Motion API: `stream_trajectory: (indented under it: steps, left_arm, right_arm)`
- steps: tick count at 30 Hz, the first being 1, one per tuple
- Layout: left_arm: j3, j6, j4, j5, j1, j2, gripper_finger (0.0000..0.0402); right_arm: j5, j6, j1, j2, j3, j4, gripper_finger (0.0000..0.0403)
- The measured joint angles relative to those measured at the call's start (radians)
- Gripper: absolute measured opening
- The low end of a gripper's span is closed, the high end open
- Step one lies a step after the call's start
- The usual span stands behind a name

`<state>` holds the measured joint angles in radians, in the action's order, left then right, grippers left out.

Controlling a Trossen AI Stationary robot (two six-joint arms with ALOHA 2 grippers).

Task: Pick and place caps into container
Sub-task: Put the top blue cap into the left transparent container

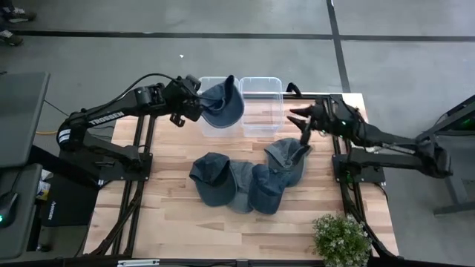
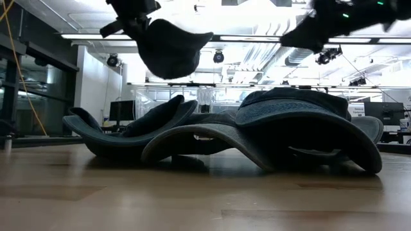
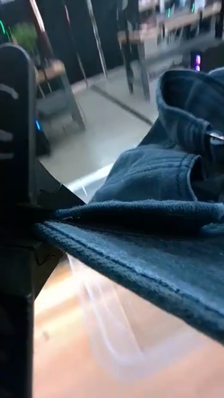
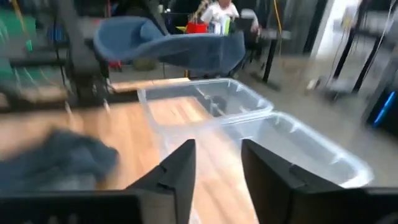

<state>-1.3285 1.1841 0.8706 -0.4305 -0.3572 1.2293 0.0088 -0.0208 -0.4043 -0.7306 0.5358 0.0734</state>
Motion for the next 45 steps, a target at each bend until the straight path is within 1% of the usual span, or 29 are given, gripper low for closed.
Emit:
stream_trajectory:
  steps: [4,7,10,13,18,22,27,31,35,37,40,45]
  left_arm:
    - [0.0,0.094,-0.06,-0.062,0.007,0.0,0.0008]
    - [0.0,0.147,-0.083,-0.078,0.007,0.0,0.0008]
    - [0.0,0.193,-0.102,-0.078,0.006,0.0,0.0008]
    - [0.0,0.24,-0.129,-0.09,0.007,0.0,0.0008]
    - [0.0,0.312,-0.146,-0.13,0.006,0.0,0.0008]
    - [0.0,0.338,-0.146,-0.138,0.006,0.0,0.0008]
    - [0.0,0.338,-0.145,-0.138,0.006,0.0,0.0008]
    - [0.0,0.356,-0.143,-0.144,0.006,0.021,0.0008]
    - [-0.001,0.37,-0.151,-0.14,0.007,0.044,0.0008]
    - [0.001,0.384,-0.15,-0.13,0.006,0.057,0.0008]
    - [0.0,0.407,-0.2,-0.137,0.012,0.082,0.0008]
    - [0.0,0.458,-0.193,-0.137,0.011,0.103,0.0008]
  right_arm:
    - [-0.016,-0.308,-0.017,-0.164,0.135,0.007,0.0158]
    - [-0.065,-0.441,-0.029,-0.285,0.226,0.003,0.0168]
    - [-0.133,-0.493,-0.03,-0.397,0.319,0.003,0.0173]
    - [-0.174,-0.521,-0.03,-0.488,0.403,-0.016,0.0175]
    - [-0.177,-0.559,-0.03,-0.592,0.527,-0.06,0.0176]
    - [-0.178,-0.566,-0.033,-0.644,0.602,-0.108,0.0185]
    - [-0.209,-0.608,-0.042,-0.689,0.648,-0.115,0.0207]
    - [-0.253,-0.642,-0.055,-0.704,0.655,-0.11,0.0223]
    - [-0.277,-0.656,-0.061,-0.708,0.655,-0.106,0.0226]
    - [-0.281,-0.667,-0.062,-0.709,0.655,-0.111,0.0227]
    - [-0.284,-0.679,-0.061,-0.709,0.655,-0.136,0.0227]
    - [-0.278,-0.659,-0.073,-0.706,0.655,-0.216,0.0227]
